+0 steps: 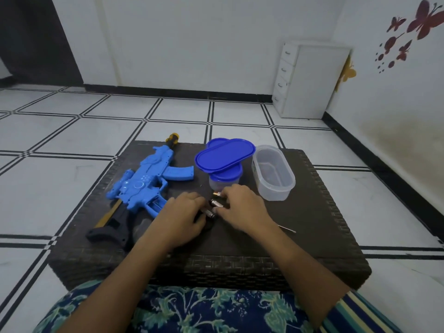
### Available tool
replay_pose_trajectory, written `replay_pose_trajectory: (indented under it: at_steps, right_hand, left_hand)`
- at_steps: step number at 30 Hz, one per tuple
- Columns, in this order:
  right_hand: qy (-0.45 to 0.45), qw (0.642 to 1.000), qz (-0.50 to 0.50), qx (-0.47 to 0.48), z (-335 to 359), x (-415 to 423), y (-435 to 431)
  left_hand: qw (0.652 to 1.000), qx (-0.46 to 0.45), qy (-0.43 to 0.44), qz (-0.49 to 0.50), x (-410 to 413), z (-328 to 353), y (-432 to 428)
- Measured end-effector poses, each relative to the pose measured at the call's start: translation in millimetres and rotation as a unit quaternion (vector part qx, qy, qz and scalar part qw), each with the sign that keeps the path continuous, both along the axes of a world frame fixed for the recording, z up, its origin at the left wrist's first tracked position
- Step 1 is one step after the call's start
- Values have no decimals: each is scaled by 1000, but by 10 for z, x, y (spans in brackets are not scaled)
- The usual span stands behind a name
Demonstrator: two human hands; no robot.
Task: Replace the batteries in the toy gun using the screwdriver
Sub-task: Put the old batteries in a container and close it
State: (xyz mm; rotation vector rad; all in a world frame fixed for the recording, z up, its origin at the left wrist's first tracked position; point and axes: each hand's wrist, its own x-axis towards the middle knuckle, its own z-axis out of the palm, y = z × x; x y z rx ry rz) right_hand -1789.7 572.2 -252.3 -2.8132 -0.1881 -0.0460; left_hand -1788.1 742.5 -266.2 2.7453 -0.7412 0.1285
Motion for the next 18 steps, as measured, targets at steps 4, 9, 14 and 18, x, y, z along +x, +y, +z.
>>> replay_pose_trajectory:
  at_steps: [4,9,14,18]
  right_hand:
    - [7,998,11,-54,-13,48,50]
    - [2,997,-15,-72,-27,73,94]
    - [1,995,-38,-96,-40,78,133]
    - [-6,993,-36,-113,-17,65,153]
  left_hand:
    - [999,29,-33,18,21,-23,-50]
    - [998,42,-47,19,31,-39,-56]
    - [998,39,-45,16,17,-6,-54]
    - [999,30,-20,3,15,31,-35]
